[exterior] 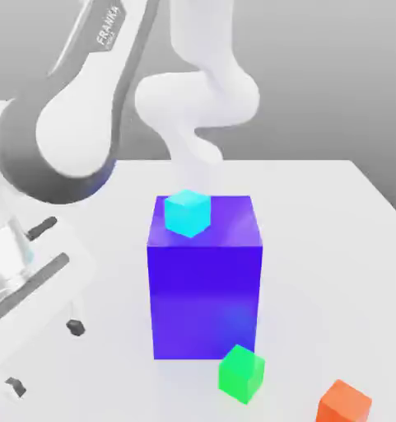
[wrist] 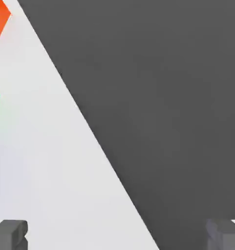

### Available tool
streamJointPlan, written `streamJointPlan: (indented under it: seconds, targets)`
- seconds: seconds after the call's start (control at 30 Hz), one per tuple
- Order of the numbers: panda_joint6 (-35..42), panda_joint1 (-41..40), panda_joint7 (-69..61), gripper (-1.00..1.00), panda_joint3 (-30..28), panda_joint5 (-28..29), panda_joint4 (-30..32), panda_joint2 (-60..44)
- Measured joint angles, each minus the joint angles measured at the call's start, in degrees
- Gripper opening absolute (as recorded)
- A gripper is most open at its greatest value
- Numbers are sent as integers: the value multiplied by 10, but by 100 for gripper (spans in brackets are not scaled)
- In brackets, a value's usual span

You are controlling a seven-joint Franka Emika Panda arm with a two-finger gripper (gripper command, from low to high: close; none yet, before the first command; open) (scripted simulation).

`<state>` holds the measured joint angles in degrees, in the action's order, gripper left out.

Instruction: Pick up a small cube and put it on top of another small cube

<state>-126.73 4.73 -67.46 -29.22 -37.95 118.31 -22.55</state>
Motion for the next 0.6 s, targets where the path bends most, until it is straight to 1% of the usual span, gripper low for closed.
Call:
streamJointPlan:
  seconds: [0.3,0.6]
  targets:
    - [-49,-42,-166,0,11,23,-15,-63]
    - [-114,-66,-320,0,11,79,-29,-99]
